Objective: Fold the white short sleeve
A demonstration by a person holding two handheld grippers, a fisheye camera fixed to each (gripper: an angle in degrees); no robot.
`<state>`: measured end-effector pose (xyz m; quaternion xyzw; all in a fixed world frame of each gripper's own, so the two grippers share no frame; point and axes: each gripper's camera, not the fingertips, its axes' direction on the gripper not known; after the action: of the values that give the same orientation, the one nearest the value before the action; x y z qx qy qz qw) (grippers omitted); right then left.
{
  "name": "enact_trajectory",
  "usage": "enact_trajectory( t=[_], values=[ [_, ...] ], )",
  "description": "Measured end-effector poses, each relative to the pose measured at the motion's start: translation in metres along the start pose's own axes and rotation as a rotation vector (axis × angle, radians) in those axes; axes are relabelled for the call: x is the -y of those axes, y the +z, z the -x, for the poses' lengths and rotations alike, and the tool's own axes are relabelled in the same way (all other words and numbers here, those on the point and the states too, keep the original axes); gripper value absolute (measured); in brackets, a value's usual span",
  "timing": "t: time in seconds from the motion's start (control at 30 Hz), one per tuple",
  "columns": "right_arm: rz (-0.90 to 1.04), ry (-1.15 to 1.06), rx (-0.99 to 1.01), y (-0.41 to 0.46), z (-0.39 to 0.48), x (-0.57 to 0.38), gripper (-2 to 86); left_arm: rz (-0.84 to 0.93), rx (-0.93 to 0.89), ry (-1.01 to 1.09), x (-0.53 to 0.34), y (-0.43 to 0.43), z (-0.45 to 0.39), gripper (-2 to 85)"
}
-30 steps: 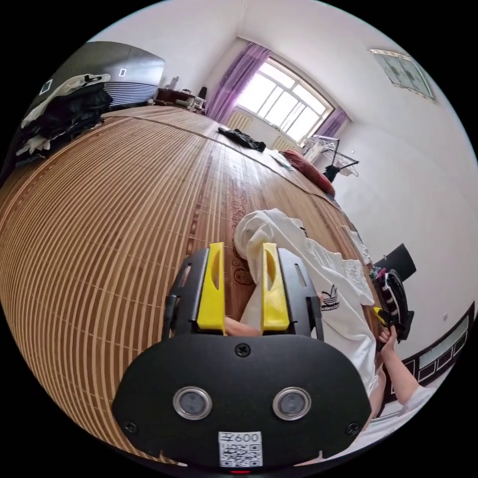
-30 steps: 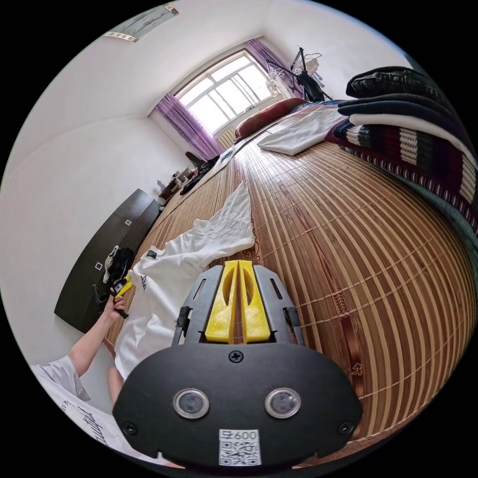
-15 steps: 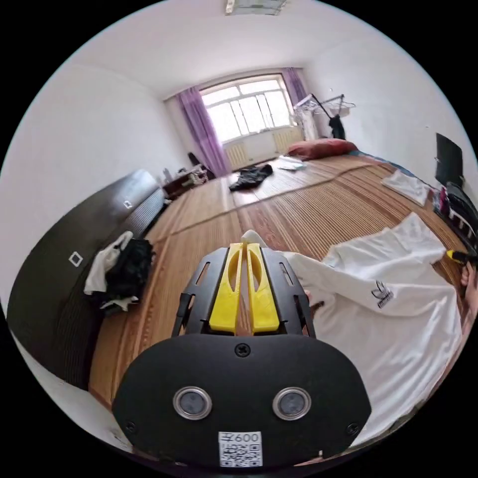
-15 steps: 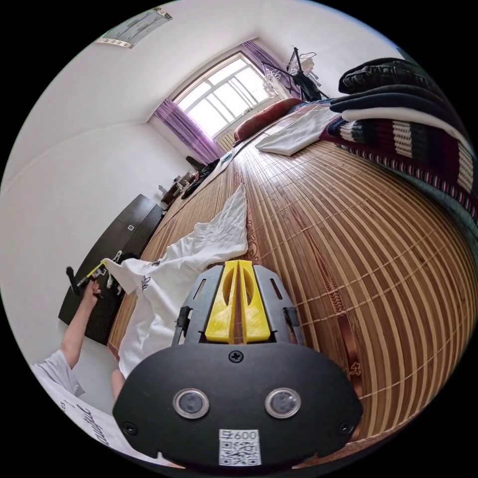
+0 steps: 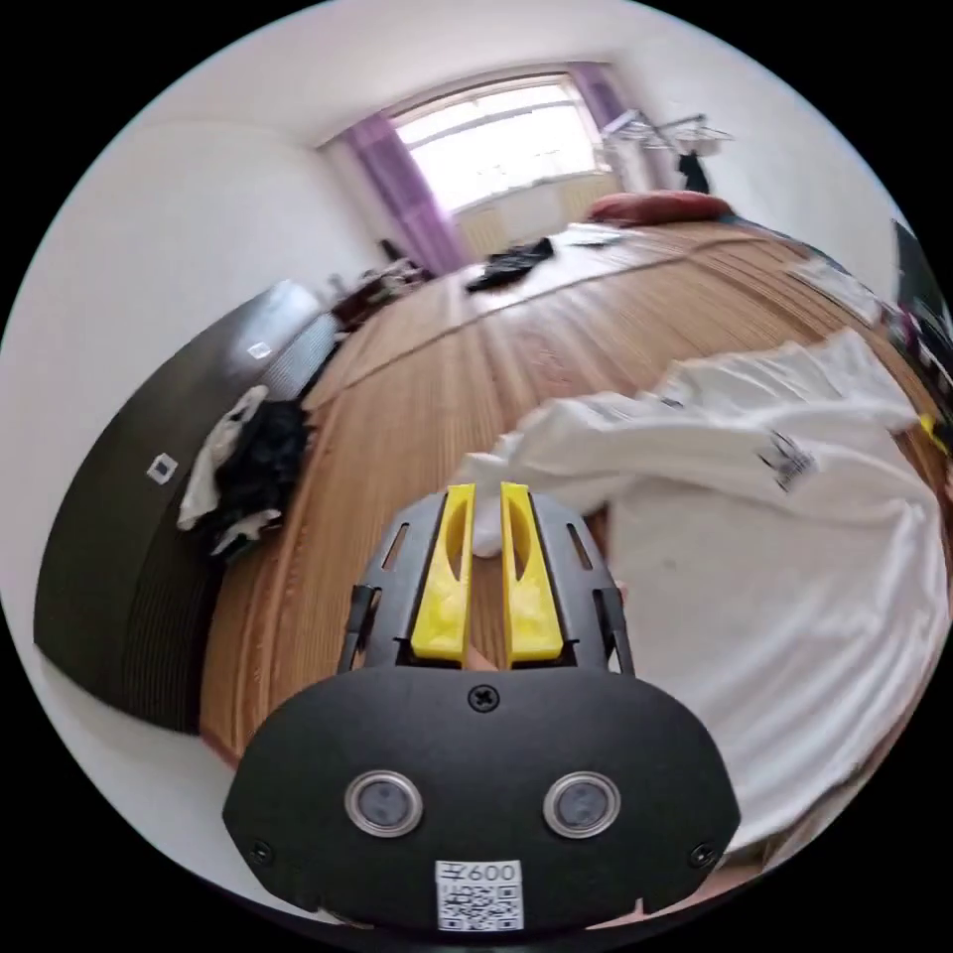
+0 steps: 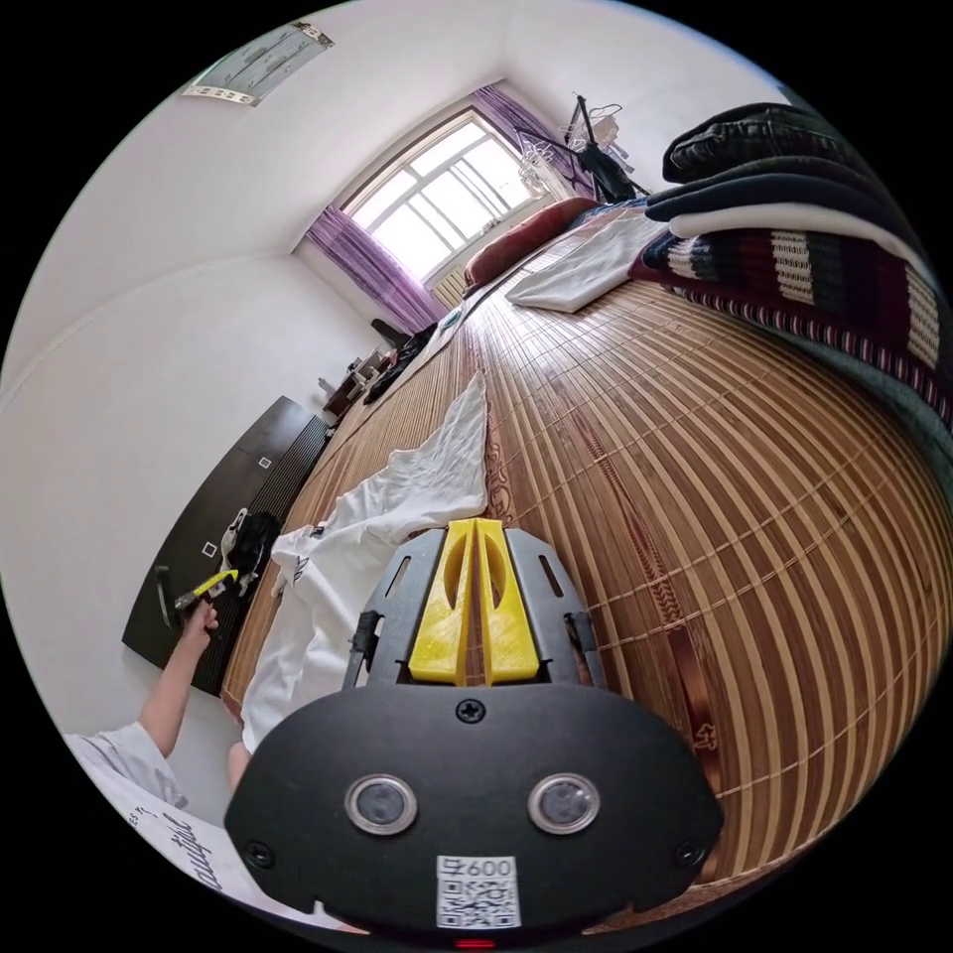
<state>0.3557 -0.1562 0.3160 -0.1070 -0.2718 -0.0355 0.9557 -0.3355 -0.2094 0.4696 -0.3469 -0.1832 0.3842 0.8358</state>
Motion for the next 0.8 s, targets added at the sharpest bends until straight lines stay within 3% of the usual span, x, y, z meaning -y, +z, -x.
enact_trajectory(
  t=[0.13, 0.2, 0.33, 0.53, 0.7, 0.77, 0.8],
  values=[
    [0.006, 0.005, -0.001, 0.001, 0.013, 0.01, -0.9, 0.188, -0.101, 0.072, -0.008, 0.029, -0.042, 1.5],
    [0.007, 0.017, -0.021, 0.001, 0.02, 0.014, -0.9, 0.124, 0.014, 0.098, -0.012, 0.017, -0.061, 1.2],
    [0.002, 0.023, -0.03, 0.004, 0.038, 0.022, -0.9, 0.203, 0.056, 0.173, -0.012, -0.008, -0.09, 1.0],
    [-0.012, 0.031, -0.039, 0.008, 0.067, 0.032, -0.9, 0.502, -0.023, 0.44, -0.019, -0.05, -0.128, 0.8],
    [-0.033, 0.029, -0.073, 0.013, 0.102, 0.037, -0.9, 0.46, 0.187, 0.29, -0.006, -0.079, -0.105, 0.7],
    [0.003, -0.02, -0.152, 0.023, 0.132, 0.051, -0.9, 0.316, 0.31, 0.2, 0.014, -0.103, -0.081, 0.7],
    [-0.014, -0.148, -0.254, 0.028, 0.172, 0.056, -0.9, 0.247, 0.298, 0.158, 0.027, -0.112, -0.07, 0.7]
  ],
)
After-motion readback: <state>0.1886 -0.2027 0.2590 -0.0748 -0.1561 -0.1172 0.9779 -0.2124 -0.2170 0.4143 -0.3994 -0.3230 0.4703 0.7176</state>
